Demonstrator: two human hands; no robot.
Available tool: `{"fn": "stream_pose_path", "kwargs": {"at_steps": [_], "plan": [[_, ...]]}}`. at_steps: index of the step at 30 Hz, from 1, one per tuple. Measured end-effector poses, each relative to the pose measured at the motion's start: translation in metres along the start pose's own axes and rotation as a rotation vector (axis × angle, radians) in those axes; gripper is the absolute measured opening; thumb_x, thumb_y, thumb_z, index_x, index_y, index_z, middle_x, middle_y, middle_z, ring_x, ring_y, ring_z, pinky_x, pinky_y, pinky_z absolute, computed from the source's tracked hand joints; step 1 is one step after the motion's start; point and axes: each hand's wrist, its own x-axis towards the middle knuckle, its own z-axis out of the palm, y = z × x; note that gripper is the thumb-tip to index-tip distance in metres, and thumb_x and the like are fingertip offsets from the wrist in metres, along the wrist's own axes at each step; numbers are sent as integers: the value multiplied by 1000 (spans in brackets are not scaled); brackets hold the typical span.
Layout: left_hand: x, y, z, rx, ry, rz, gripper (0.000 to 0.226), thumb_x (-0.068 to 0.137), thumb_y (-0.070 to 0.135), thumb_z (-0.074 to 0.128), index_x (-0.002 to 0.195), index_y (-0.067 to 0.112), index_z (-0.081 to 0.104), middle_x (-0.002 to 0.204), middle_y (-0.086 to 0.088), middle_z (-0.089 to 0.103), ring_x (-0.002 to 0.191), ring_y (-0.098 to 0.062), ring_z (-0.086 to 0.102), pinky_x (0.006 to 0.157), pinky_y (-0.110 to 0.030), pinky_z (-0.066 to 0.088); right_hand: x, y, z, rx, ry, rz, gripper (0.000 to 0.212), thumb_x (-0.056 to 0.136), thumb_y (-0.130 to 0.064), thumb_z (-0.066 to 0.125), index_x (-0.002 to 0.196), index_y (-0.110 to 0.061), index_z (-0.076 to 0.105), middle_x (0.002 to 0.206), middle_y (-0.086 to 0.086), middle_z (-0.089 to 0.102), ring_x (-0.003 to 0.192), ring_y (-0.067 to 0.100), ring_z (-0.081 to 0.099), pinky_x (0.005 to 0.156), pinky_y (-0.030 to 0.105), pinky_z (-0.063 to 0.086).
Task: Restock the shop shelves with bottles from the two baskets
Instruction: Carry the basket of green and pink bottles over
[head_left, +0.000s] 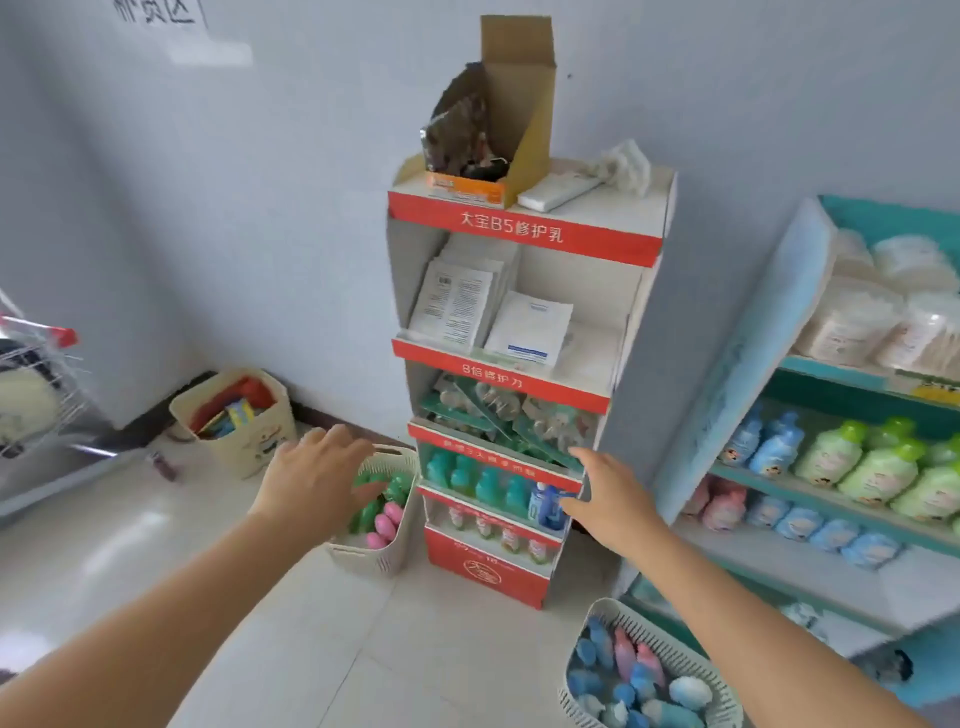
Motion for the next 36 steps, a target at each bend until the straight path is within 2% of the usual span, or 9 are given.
{"fn": "stream_pose_path", "kwargs": {"at_steps": [5,8,20,26,31,34,36], "plan": [[-30,-90,19,37,-22,-134,53,86,64,39,129,35,45,126,8,48,117,-15,47,90,-31,42,20,-68,38,-28,-57,-95,65,86,-27,64,142,-19,33,142,2,42,130,20,40,108,35,36],[-43,-144,34,8,-27,-170,54,86,63,41,130,33,45,125,7,49,116,-14,48,92,-30,44,31,-108,60,-53,-81,-103,65,87,-29,63,143,-21,31,144,-1,39,134,20,36,109,34,31],[-57,-351,86,-50,-67,-205,53,86,63,41,129,33,47,123,9,51,116,-15,49,89,-29,43,61,-275,173,-73,-159,14,63,85,-29,61,141,-21,35,140,5,43,129,24,39,101,33,36],[-43,-394,101,-104,-55,-213,51,86,63,41,126,33,49,118,7,52,110,-16,51,85,-30,45,79,-312,197,-113,-208,47,65,84,-30,64,141,-21,35,141,5,42,130,25,38,101,32,36],[-34,-420,120,-144,-77,-255,51,85,63,43,124,31,51,113,6,52,108,-17,52,81,-32,47,110,-329,211,-100,-217,55,55,84,-25,63,135,-16,43,134,10,48,123,27,44,96,32,39],[-16,-434,125,-144,-101,-274,50,85,62,44,124,31,51,114,6,52,110,-19,52,81,-33,46,133,-336,226,-101,-252,56,63,85,-31,63,140,-16,37,140,9,43,129,28,39,101,35,37],[5,-441,126,-125,-108,-267,49,86,61,43,125,32,50,116,6,52,112,-18,51,82,-32,45,152,-341,236,-82,-272,59,62,86,-34,61,140,-17,36,137,8,45,126,28,41,100,36,39]]}}
